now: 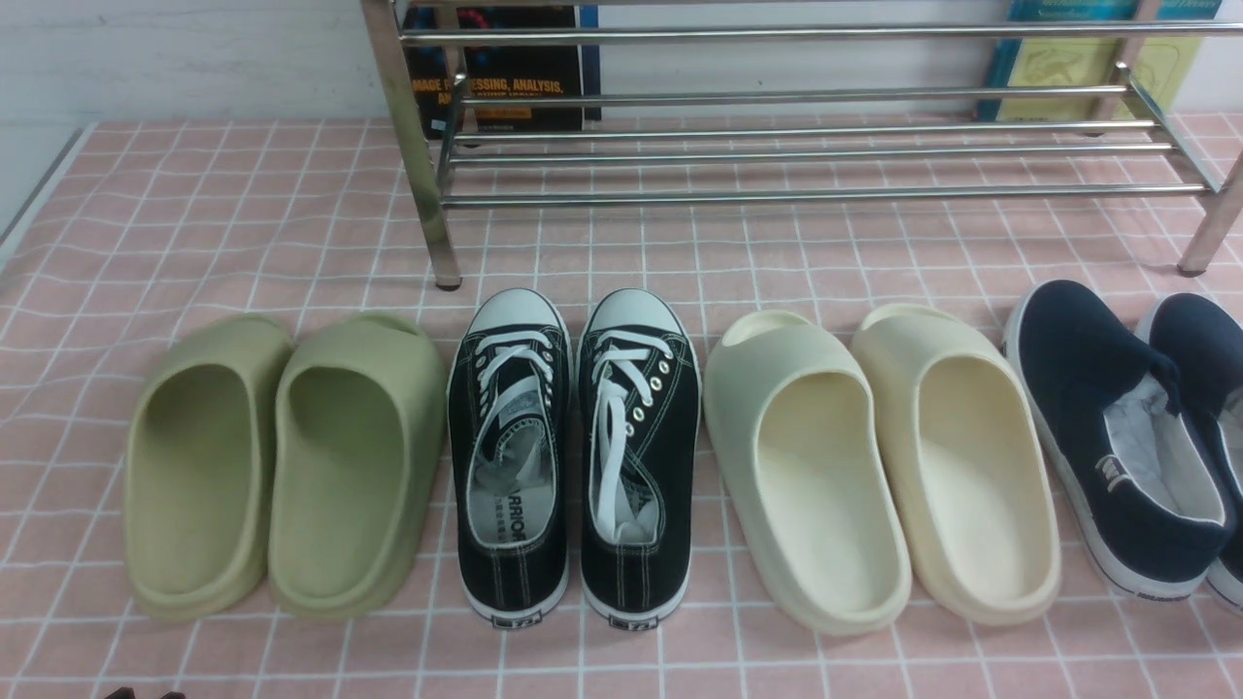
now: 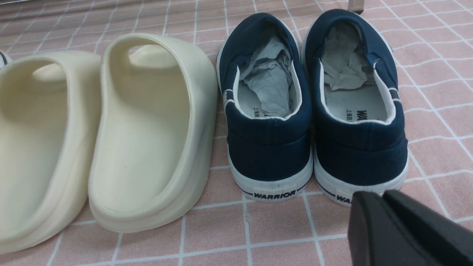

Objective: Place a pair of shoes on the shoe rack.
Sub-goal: Use the right arm to grab the shoe closest to it, then use the right arm to put a shoe into the shoe rack, then use the right arm to grab the shoe closest to it

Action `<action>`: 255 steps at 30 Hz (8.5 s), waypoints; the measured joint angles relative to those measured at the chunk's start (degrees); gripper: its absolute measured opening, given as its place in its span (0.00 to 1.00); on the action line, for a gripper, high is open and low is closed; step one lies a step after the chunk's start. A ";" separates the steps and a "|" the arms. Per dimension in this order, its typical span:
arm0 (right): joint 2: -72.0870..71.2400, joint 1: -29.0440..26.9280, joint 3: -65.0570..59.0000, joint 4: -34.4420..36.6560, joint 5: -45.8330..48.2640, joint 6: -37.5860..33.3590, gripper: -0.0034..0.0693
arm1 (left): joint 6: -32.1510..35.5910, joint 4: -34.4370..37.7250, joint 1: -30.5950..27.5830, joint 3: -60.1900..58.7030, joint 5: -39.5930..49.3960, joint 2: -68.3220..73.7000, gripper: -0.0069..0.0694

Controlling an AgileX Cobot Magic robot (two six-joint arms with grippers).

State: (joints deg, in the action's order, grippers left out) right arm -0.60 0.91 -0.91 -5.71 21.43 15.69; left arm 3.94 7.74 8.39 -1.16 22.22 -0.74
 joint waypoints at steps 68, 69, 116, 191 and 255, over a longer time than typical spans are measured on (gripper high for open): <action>83.76 3.47 53.19 16.22 15.66 -25.59 0.62 | 0.00 0.00 0.00 0.00 0.00 0.00 0.40; 84.69 4.22 53.25 15.94 15.17 -25.90 0.62 | 0.00 0.00 0.00 0.00 0.00 0.00 0.40; 95.80 6.13 56.68 5.71 15.90 -11.97 0.08 | 0.00 0.00 0.00 0.00 0.00 0.00 0.40; 127.68 -3.64 122.36 17.01 45.95 -22.05 0.02 | 0.00 0.00 0.00 0.00 0.00 0.00 0.40; 94.86 -2.48 59.65 1.78 23.54 -10.60 0.35 | 0.00 0.00 0.00 0.00 -0.05 0.00 0.40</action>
State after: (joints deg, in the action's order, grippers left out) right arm 94.26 -1.57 58.74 -3.93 44.97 5.08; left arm 3.94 7.74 8.39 -1.16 22.17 -0.74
